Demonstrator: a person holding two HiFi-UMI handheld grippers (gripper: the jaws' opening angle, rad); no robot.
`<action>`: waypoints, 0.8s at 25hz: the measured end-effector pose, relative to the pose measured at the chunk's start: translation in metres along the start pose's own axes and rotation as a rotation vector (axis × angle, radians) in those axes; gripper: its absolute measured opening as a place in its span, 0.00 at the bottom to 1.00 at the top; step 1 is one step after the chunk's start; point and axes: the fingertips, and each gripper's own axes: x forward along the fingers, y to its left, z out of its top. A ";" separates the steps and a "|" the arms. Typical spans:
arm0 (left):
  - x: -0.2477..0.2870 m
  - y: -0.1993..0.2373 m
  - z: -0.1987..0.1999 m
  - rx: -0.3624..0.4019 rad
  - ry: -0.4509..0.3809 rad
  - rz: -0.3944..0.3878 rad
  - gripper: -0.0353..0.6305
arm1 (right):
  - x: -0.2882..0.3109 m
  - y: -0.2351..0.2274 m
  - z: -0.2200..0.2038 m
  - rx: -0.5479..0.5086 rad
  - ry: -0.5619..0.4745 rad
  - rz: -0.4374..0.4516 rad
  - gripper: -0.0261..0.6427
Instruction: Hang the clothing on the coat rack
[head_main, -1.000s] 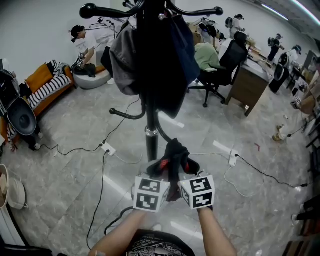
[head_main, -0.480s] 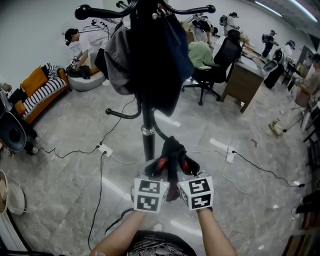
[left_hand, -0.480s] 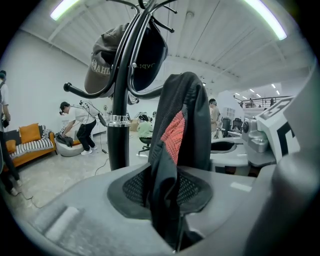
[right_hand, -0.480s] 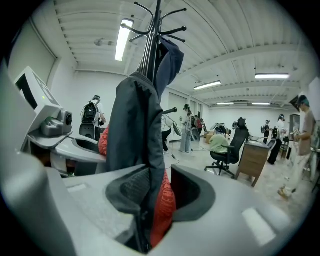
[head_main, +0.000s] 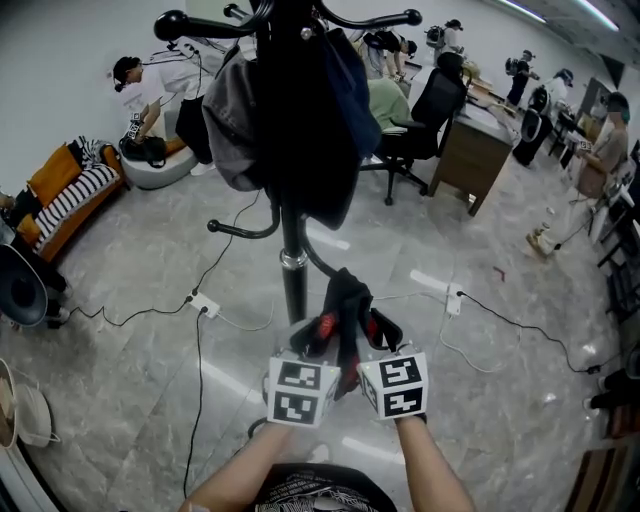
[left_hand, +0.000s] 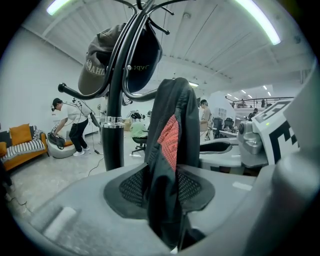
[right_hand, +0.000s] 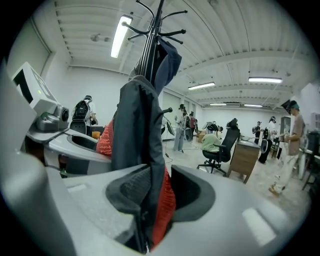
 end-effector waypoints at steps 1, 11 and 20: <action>-0.001 0.000 0.000 0.002 0.000 -0.005 0.21 | -0.001 0.001 0.000 0.001 0.002 -0.006 0.20; -0.013 -0.006 0.003 0.037 -0.001 -0.075 0.22 | -0.018 0.002 0.004 0.028 -0.011 -0.090 0.20; -0.023 -0.007 0.004 0.062 -0.007 -0.132 0.22 | -0.032 0.012 0.007 0.052 -0.020 -0.145 0.20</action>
